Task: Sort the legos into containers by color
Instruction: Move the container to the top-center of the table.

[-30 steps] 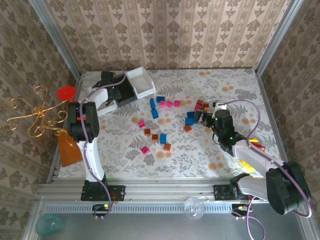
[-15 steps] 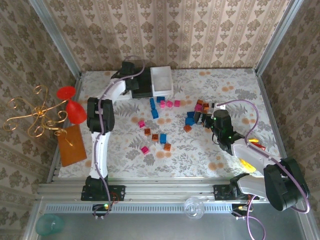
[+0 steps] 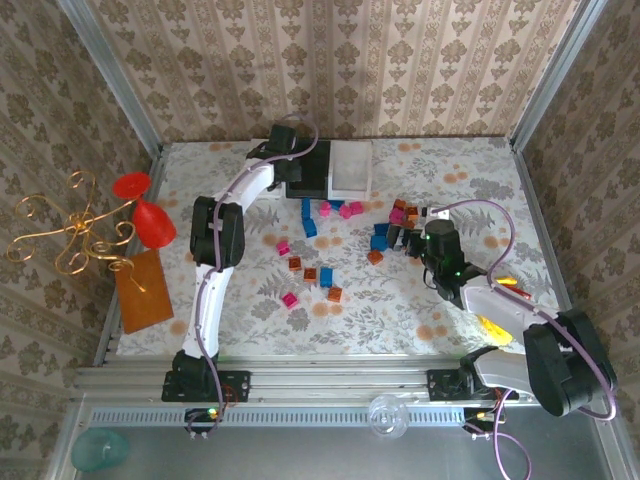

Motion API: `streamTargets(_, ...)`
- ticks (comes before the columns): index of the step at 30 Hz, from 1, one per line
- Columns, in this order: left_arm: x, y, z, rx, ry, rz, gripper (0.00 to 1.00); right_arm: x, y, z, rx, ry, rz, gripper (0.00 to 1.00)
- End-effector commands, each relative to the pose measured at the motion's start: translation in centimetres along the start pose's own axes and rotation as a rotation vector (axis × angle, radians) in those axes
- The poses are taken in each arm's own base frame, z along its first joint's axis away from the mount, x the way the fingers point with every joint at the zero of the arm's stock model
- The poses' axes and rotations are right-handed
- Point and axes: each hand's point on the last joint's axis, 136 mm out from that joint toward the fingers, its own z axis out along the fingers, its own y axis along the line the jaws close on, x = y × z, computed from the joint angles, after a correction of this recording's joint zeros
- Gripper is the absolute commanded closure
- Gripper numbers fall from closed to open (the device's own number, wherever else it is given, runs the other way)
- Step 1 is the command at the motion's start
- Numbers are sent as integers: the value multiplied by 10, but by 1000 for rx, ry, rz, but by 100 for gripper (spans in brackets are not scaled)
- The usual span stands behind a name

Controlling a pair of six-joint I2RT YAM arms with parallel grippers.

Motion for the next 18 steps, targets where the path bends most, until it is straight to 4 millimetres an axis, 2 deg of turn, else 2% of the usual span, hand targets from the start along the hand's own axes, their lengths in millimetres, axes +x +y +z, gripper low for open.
streamTargets(1,-1,-24,-2,63,0,-6,71,-2,4,5,-9,5,23,2)
streamTargets(10,-11,-2,10,-69,-82,-139,83,10,12,15,-44,55,51,2)
streamTargets(18,-26,-14,16,-39,-120,-181,84,13,14,18,-57,72,65,2)
